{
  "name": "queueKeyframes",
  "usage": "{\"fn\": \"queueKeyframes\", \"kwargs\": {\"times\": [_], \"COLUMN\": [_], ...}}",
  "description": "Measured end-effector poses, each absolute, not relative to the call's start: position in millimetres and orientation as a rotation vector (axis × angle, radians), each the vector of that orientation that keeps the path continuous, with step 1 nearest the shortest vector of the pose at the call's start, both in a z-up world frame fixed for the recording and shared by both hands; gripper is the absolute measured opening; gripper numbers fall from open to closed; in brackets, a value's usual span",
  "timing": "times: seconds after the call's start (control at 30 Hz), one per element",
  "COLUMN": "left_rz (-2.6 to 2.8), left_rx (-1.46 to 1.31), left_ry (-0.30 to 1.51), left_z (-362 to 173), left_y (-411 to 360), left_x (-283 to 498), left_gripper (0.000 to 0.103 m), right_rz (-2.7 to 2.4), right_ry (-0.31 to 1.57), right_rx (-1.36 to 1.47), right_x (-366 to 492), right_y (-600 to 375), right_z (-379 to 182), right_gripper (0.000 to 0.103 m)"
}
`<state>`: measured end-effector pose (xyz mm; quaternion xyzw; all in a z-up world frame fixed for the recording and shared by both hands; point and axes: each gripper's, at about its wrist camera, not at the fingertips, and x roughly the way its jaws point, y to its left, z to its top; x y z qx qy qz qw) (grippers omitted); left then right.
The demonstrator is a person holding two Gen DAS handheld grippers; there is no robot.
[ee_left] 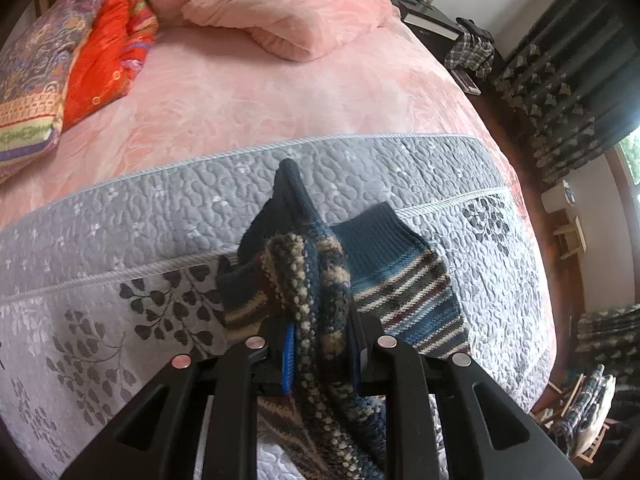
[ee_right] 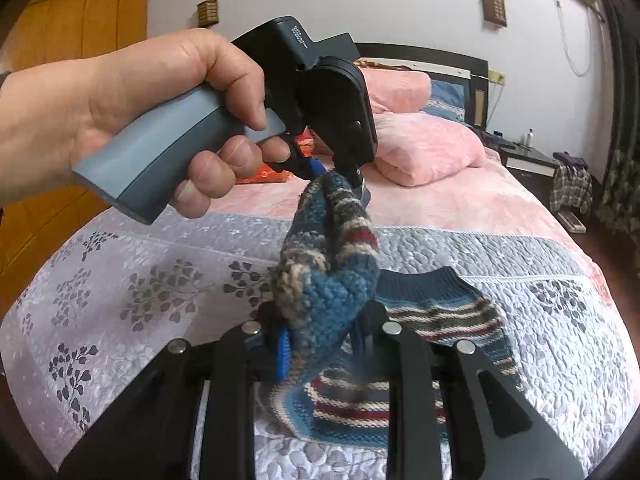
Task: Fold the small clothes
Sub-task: 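Fold the held edge over the bundle with the left gripper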
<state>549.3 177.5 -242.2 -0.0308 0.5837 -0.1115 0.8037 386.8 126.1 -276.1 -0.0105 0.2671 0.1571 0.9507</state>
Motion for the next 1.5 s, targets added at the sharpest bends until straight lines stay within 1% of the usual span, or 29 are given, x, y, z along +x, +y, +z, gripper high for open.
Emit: {"fn": "queueKeyframes", "kwargs": {"times": [0.27,0.83,1.5], "left_rz": [-0.258,-0.257,-0.225], "left_rx": [-0.020,0.066,0.106], "left_ry": [1.269,1.325,1.368], "left_z": [-253.9,-301.6,-363.6], "left_y": [134.5,52.9,-7.4], "left_x": [557.2,571.6,579.9], "left_gripper": [0.020,0.020,0.020], "right_rz": [0.284,0.221,0.157], "right_ry": [0.557,0.609,0.673], "right_rx": [0.027,0.132,0.197], "right_x": [390.6,399.9,405.8], "right_y": [90.2,18.5,-35.7], "right_z": [-285.2,-324.0,-372.3], "right_gripper": [0.022,0.021,0.021]}}
